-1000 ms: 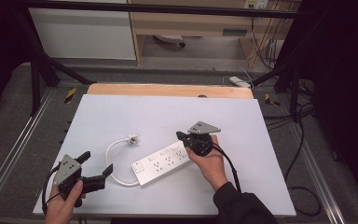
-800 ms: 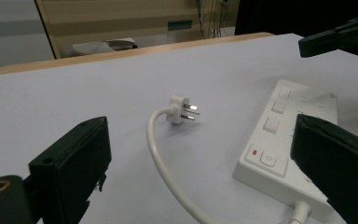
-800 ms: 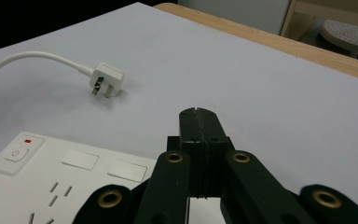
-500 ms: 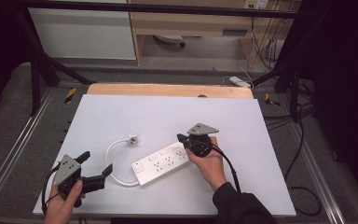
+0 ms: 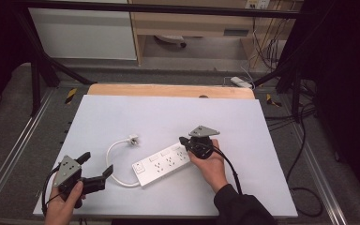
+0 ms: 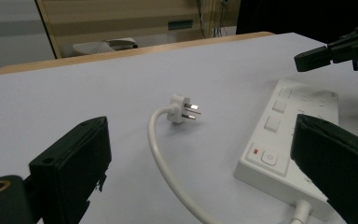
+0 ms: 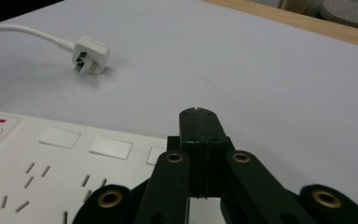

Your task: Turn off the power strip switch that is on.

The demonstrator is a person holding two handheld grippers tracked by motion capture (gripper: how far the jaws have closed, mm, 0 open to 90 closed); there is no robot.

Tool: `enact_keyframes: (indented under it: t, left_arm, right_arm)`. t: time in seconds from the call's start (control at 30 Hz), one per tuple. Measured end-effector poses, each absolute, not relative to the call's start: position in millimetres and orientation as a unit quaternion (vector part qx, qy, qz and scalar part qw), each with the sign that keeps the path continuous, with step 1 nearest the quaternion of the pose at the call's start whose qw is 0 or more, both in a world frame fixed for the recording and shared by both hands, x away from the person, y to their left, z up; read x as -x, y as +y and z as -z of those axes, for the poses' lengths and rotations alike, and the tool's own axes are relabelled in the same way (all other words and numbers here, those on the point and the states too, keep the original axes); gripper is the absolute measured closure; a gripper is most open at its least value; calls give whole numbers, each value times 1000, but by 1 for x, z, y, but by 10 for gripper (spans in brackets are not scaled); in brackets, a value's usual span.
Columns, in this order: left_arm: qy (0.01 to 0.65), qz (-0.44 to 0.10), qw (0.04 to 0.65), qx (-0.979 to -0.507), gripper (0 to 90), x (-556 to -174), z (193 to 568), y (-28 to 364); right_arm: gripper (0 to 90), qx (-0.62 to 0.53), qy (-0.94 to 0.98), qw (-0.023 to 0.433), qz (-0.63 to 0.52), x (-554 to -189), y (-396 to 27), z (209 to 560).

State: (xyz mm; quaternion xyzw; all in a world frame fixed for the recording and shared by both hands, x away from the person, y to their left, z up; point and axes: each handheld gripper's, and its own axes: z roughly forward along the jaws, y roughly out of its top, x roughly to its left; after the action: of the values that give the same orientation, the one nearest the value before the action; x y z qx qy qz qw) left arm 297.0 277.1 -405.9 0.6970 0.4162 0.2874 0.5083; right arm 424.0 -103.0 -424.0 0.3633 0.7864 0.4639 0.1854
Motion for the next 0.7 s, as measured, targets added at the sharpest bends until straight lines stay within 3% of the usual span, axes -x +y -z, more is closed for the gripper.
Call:
enact_keyframes:
  t: [0.7]
  left_arm:
    - [414,-286,509,-698,48,-297,406,277]
  right_arm:
    - [900,-368,790,172,-459,-426,-96,436]
